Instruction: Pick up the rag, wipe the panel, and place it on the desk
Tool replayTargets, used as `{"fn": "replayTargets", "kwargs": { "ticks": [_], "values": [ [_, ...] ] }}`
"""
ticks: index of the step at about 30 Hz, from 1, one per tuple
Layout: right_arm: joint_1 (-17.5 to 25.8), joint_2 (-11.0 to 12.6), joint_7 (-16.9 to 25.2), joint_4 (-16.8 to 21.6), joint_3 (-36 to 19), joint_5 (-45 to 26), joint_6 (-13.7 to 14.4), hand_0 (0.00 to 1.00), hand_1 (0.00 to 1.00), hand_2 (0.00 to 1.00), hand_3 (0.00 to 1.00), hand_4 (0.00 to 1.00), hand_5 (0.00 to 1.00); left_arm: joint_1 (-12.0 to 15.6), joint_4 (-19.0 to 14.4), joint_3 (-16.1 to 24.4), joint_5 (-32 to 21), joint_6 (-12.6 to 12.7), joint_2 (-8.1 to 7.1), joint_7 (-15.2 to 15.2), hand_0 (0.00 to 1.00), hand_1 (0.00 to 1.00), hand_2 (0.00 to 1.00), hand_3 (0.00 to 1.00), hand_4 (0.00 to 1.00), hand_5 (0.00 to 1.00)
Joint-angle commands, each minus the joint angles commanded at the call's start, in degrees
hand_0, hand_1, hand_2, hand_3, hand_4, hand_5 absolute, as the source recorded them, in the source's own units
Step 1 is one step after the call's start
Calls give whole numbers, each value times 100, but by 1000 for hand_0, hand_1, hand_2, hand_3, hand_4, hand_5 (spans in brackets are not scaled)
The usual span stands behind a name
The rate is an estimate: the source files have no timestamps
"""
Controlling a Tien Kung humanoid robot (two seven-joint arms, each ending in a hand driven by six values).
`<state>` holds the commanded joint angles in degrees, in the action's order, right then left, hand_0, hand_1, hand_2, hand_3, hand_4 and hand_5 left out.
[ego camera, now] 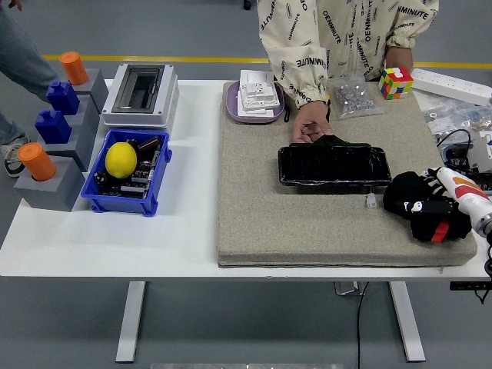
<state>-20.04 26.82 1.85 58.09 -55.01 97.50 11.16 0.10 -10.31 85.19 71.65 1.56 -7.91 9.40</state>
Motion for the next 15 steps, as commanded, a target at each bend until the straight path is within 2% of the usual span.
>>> {"fn": "replayTargets", "kwargs": {
  "ticks": [9,10,15],
  "values": [
    [-9,12,4,3,-6,92,77,451,470,521,505,957,317,-13,0,9,-1,-1,5,-6,643,691,733,566,593,467],
    [-11,11,4,2,-8,97,83,426,460,512,500,923,277,-15,0,10,-1,-1,4,-7,643,691,731,565,594,468],
    [-11,18,4,2,-22,93,126,426,460,512,500,923,277,-15,0,24,8,0,6,-4,643,691,731,565,594,468]
  ]
}}
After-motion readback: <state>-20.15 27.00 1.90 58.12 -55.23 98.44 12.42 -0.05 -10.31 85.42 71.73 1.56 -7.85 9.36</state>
